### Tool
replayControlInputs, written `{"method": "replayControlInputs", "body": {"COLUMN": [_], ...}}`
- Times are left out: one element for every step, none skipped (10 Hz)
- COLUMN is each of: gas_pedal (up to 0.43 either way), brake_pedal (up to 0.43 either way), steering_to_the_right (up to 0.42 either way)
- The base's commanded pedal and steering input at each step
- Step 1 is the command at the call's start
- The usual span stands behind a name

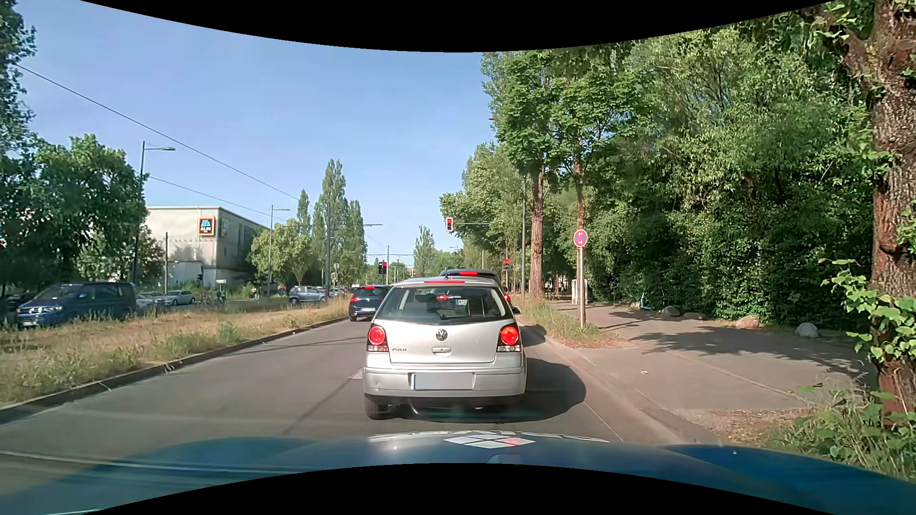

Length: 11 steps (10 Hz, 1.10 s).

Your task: Follow the waypoints while adhering to traffic rules and regulations

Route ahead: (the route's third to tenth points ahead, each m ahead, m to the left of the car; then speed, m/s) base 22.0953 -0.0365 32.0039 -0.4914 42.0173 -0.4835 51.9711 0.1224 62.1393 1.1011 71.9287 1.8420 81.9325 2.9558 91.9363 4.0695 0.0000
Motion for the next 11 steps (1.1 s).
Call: {"method": "replayControlInputs", "body": {"gas_pedal": [0.000,0.000,0.000,0.000,0.000,0.000,0.000,0.000,0.000,0.000,0.000], "brake_pedal": [0.256,0.256,0.256,0.256,0.256,0.256,0.256,0.256,0.256,0.256,0.256], "steering_to_the_right": [-0.007,-0.007,-0.007,-0.007,-0.007,-0.007,-0.007,-0.007,-0.007,-0.007,-0.007]}}
